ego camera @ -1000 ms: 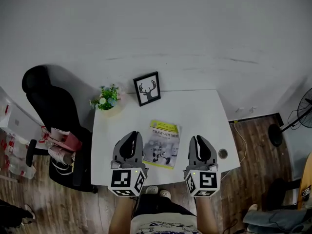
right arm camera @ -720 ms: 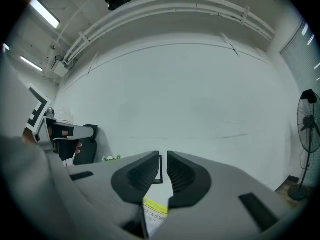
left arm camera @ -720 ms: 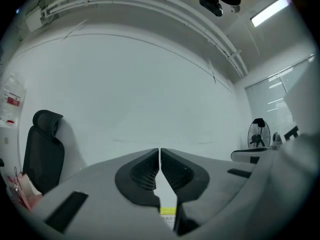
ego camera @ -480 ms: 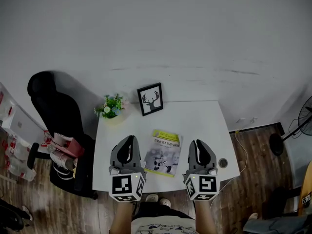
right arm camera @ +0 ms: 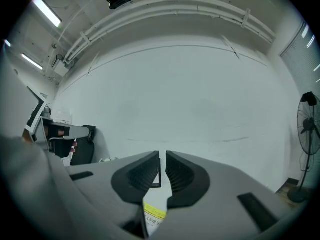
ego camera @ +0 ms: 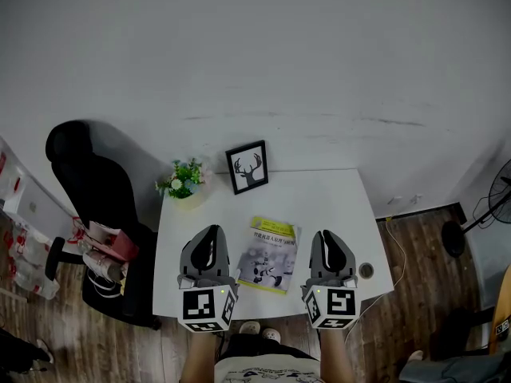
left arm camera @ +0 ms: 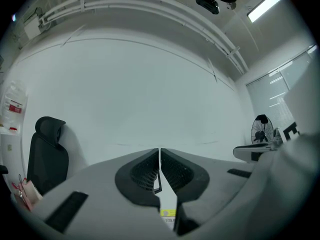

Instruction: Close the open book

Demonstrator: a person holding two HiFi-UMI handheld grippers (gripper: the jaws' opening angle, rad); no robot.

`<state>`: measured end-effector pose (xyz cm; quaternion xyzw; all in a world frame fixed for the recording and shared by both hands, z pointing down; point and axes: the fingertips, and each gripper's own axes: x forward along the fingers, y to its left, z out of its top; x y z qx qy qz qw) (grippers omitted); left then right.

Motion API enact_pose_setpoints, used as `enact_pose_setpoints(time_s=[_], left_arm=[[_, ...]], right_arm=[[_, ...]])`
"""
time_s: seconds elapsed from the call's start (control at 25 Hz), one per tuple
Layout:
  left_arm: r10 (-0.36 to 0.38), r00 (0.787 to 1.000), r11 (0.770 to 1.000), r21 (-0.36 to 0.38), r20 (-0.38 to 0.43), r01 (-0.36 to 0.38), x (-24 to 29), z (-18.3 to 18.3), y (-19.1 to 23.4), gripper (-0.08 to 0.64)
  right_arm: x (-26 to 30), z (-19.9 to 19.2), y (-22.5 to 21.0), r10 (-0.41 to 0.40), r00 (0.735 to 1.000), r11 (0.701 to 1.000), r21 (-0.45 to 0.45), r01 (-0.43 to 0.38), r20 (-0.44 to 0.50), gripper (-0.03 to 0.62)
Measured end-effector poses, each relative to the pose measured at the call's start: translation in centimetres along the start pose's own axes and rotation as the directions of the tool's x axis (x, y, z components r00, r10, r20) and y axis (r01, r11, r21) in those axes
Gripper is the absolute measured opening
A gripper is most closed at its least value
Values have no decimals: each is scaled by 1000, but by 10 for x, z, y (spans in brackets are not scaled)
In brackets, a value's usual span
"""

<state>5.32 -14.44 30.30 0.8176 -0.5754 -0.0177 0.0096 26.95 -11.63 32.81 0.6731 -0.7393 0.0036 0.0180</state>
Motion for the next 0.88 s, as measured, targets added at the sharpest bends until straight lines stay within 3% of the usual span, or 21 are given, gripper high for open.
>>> enact_pose_setpoints(time_s=[0.88], left_arm=[[-9, 1000, 1000, 11, -8, 9, 10, -1, 5, 31]], right_arm=[[8, 3, -4, -24, 1000, 1000, -8, 24, 9, 48]])
